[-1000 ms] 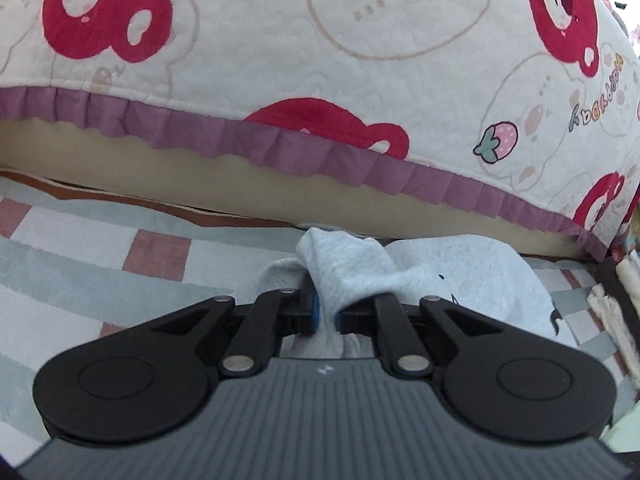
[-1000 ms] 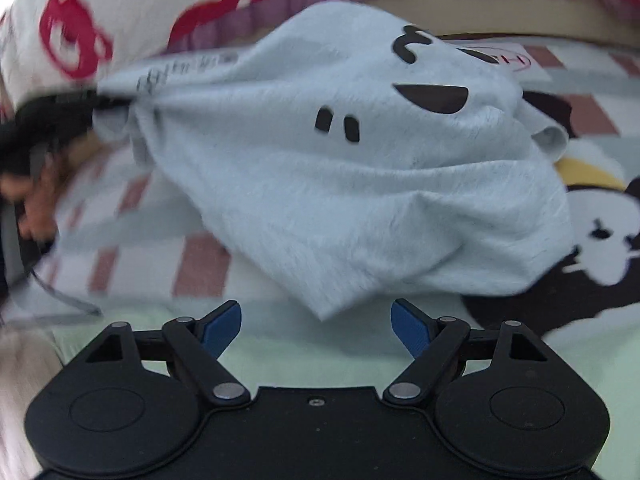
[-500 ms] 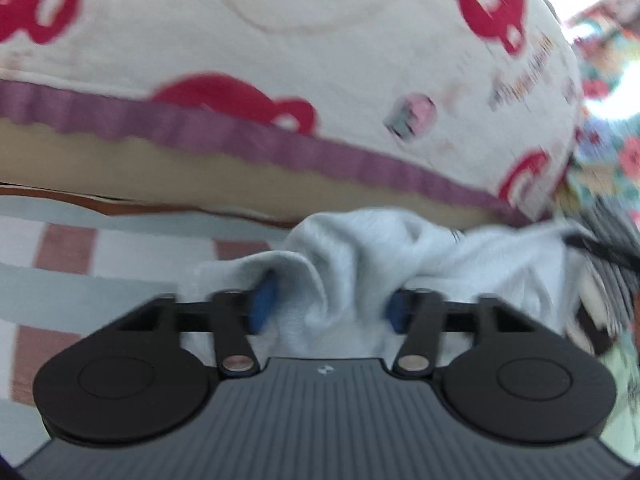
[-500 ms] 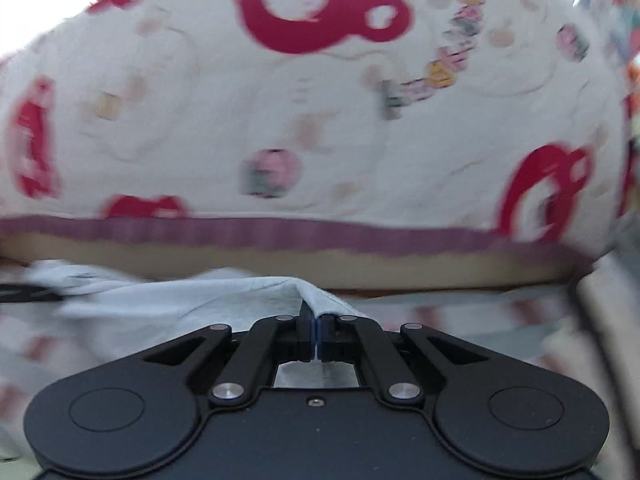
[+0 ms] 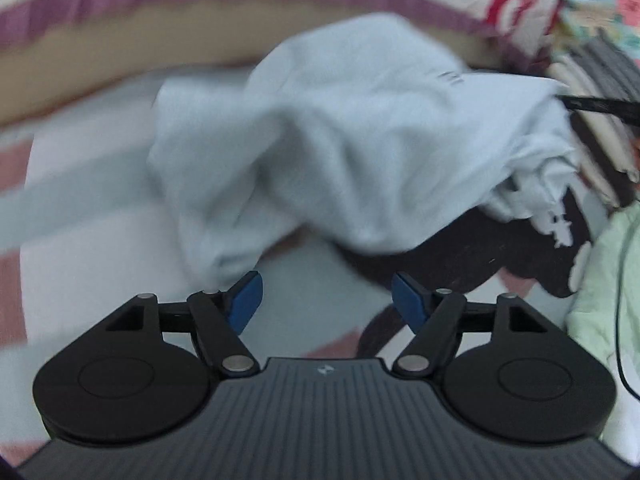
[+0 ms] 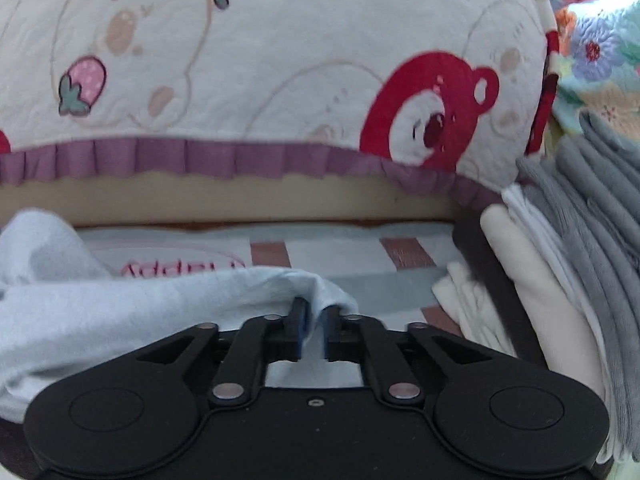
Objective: Fold clothes
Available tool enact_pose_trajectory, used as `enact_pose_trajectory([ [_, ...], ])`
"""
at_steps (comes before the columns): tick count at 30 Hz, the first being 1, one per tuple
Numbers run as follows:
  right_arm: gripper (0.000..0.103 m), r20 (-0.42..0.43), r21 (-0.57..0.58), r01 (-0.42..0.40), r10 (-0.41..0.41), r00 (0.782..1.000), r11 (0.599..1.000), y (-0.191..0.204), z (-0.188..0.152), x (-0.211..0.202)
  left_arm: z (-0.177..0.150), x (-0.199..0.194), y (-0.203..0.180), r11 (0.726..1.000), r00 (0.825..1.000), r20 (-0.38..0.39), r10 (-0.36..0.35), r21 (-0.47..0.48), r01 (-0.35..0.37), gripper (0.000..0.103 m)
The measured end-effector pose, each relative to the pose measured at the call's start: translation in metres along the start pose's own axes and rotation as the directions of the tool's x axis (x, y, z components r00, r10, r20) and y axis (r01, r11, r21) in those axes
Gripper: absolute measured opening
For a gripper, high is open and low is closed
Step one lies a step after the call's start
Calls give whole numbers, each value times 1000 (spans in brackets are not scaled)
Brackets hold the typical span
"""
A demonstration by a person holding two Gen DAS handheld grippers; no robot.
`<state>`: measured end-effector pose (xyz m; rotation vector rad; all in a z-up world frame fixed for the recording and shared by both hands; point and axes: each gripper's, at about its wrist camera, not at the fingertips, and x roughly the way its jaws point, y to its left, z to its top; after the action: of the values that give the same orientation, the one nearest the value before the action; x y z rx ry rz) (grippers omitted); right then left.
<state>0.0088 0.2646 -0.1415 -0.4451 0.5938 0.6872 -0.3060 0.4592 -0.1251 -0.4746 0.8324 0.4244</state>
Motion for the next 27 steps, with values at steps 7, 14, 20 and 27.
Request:
enact_pose_trajectory([
  [7,62,37,142,-194,190,981,971,-17,-30,-42,10,-3,18,995,992,110,59,-92,-49,71],
  [14,83,-36,54,-446,449,893,893,44,-56,-33,10,14,17,994,983,157,94,-72,-83,76],
  [20,9,3,-232,-263,271,963,937,89,-48,-15,2,1,15,991,959,251,132,-28,-130,66],
  [27,6,247,-39,-232,234,940,972,33,7,-86,12,-21,14,996,956,285,73,-64,-57,68],
])
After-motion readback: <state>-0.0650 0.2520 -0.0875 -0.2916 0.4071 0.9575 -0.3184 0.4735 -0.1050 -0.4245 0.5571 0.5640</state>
